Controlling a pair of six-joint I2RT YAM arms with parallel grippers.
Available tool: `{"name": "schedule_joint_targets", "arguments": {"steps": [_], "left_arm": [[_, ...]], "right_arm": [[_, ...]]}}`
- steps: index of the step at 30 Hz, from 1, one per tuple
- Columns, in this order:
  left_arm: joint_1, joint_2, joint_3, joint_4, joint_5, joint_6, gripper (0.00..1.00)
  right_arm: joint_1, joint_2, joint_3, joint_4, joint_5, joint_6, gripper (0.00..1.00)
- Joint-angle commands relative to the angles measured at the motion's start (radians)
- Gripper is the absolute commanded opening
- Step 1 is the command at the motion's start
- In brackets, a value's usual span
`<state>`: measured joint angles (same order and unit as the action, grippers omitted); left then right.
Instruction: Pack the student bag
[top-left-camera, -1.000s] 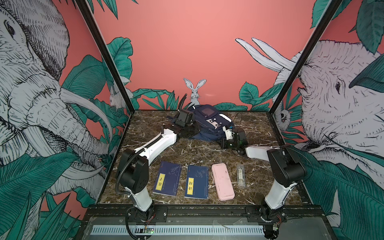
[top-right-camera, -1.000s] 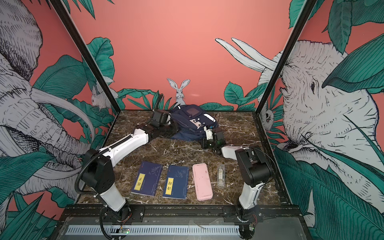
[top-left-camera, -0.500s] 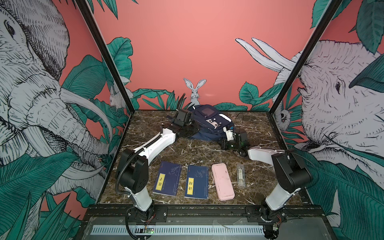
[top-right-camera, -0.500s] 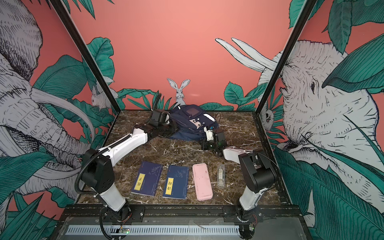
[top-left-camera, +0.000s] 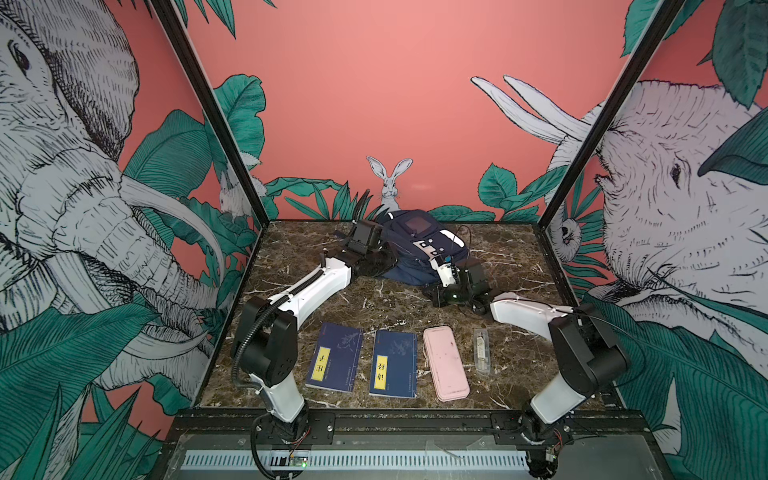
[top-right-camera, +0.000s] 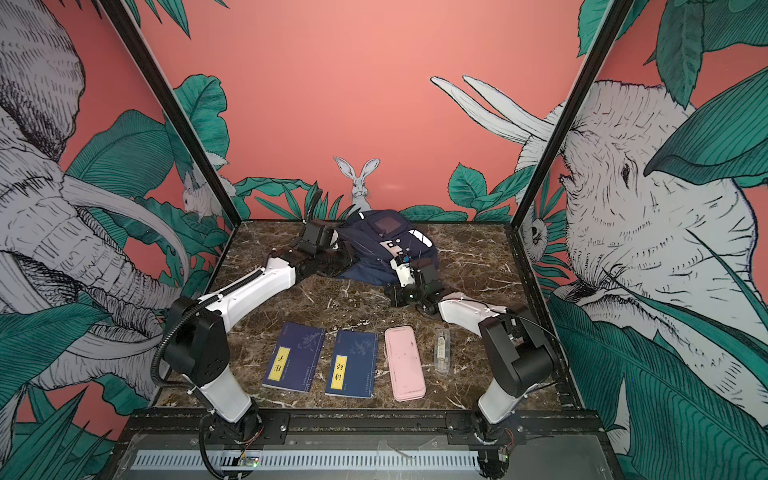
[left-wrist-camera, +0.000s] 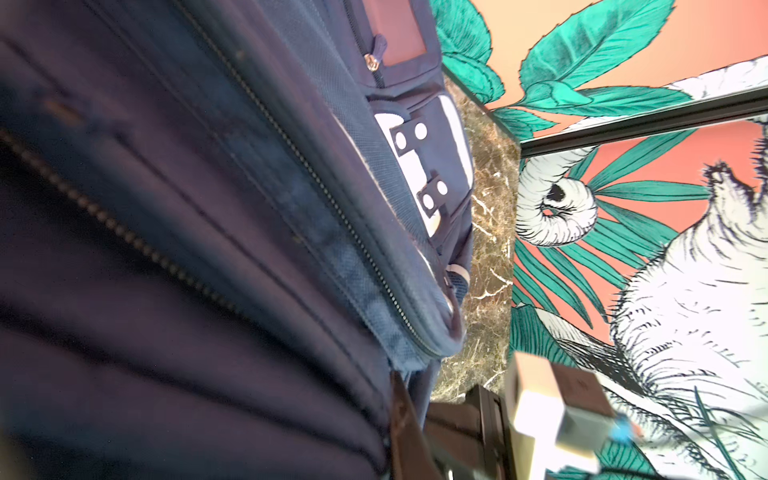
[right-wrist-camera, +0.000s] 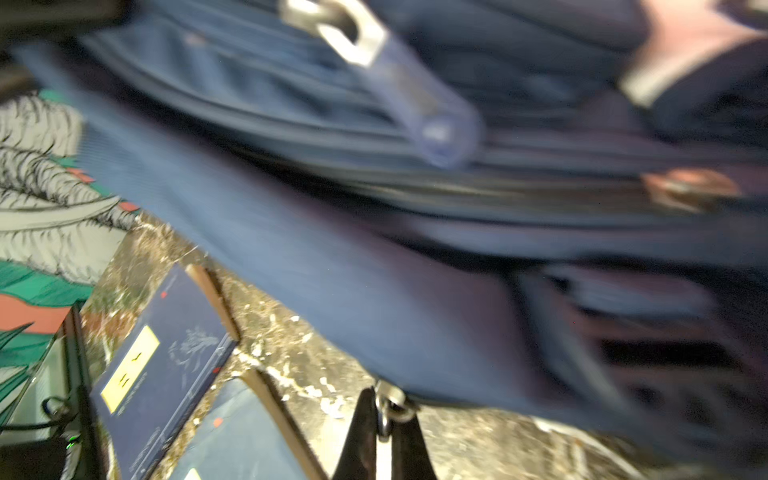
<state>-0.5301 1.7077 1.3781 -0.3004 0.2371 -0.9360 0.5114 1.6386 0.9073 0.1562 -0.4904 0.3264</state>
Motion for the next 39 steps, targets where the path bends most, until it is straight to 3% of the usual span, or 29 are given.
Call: {"name": "schedule_joint_targets", "arguments": {"steps": [1,14,22,31,39], "left_arm": [[0.006,-0.016,-0.01,0.118,-0.012,-0.011,0.0],[-0.003,-0.014,-0.021,0.107,-0.009,0.009,0.02],[0.03,-0.077,-0.028,-0.058,-0.053,0.14,0.39],[0.05,-0.068,-0.031,-0.171,-0.064,0.231,0.41],[0.05,0.008,-0.036,-0.178,-0.027,0.241,0.41]], "right_arm": [[0.062,0.007,0.058,-0.054,-0.065,-0.028,0.0],[0.148,0.154,0.267,-0.046,-0.097,0.068,0.0],[0.107,0.118,0.235,-0.115,-0.055,0.037,0.0],[-0.011,0.045,0.165,-0.216,-0.086,0.002,0.0],[-0.03,0.014,0.147,-0.373,-0.066,-0.093,0.0]]}}
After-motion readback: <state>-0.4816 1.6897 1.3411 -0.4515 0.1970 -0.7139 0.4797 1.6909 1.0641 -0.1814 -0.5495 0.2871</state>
